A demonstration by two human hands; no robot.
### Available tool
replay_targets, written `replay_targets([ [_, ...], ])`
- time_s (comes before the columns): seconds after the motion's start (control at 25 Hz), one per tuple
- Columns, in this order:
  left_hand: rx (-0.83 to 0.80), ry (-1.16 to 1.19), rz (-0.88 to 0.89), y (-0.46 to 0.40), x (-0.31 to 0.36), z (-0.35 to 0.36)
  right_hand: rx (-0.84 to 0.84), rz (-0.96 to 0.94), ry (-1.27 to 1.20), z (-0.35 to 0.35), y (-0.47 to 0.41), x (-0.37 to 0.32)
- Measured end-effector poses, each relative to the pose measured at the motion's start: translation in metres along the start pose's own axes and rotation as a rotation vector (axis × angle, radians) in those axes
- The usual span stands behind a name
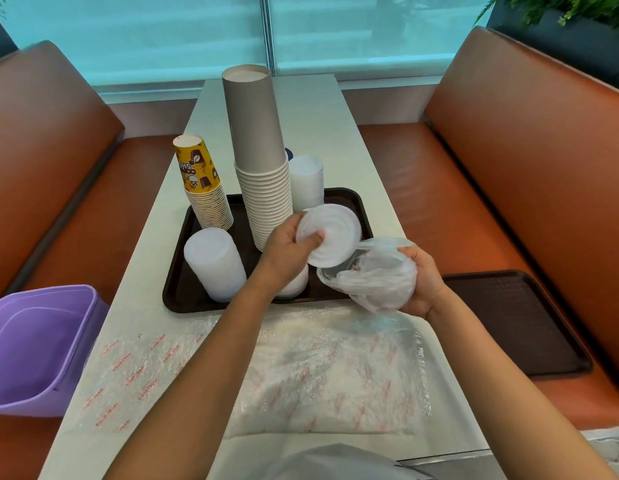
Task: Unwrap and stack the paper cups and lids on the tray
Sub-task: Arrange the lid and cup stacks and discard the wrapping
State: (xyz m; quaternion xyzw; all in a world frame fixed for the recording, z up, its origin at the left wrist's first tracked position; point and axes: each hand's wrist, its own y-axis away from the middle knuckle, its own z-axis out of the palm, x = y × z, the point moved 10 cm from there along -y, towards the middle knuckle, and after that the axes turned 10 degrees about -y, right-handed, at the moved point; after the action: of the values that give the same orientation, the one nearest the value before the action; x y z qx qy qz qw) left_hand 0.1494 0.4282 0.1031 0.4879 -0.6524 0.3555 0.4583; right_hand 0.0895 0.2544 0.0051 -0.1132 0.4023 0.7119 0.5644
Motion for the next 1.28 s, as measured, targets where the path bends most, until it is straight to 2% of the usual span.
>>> replay_targets([
  [0.08,0.192,-0.270,0.078,0.004,0.002,-0.026,0.038,-0.006,-0.009,-0.009,-0.003,-0.002],
  [0.2,0.344,-0.712,0.279,0.013,0.000,-0.036,0.055,-0.015,-0.030,-0.012,-0.007,-0.003],
  [0.28,0.353,-0.894,0.357,0.013,-0.012,-0.030,0.044,-0.010,-0.035,-0.010,-0.008,-0.002],
  [0.36,0.288,-1.003,0.366,0.012,-0.028,-0.020,0.017,0.001,-0.032,-0.008,-0.010,0.000],
  [0.52,0.028,-1.071,0.182,0.012,-0.070,-0.003,-0.006,0.018,-0.027,-0.008,-0.013,0.003],
  [0.6,-0.038,-1.125,0.156,0.012,-0.079,0.002,-0.002,0.022,-0.020,-0.006,-0.012,0.004],
  [0.76,0.045,-1.114,0.133,0.003,-0.072,-0.002,0.035,0.021,-0.010,-0.006,-0.011,0.003],
  [0.88,0.012,-0.971,-0.104,-0.008,-0.089,-0.007,0.036,0.023,-0.009,-0.005,-0.011,0.003],
  [1.0,-0.104,-0.998,-0.267,-0.013,-0.105,-0.004,0.034,0.014,-0.003,-0.005,-0.011,0.002],
  [1.28,-0.174,-1.100,-0.301,-0.011,-0.106,-0.001,-0.108,-0.014,-0.067,0.008,-0.007,0.001],
])
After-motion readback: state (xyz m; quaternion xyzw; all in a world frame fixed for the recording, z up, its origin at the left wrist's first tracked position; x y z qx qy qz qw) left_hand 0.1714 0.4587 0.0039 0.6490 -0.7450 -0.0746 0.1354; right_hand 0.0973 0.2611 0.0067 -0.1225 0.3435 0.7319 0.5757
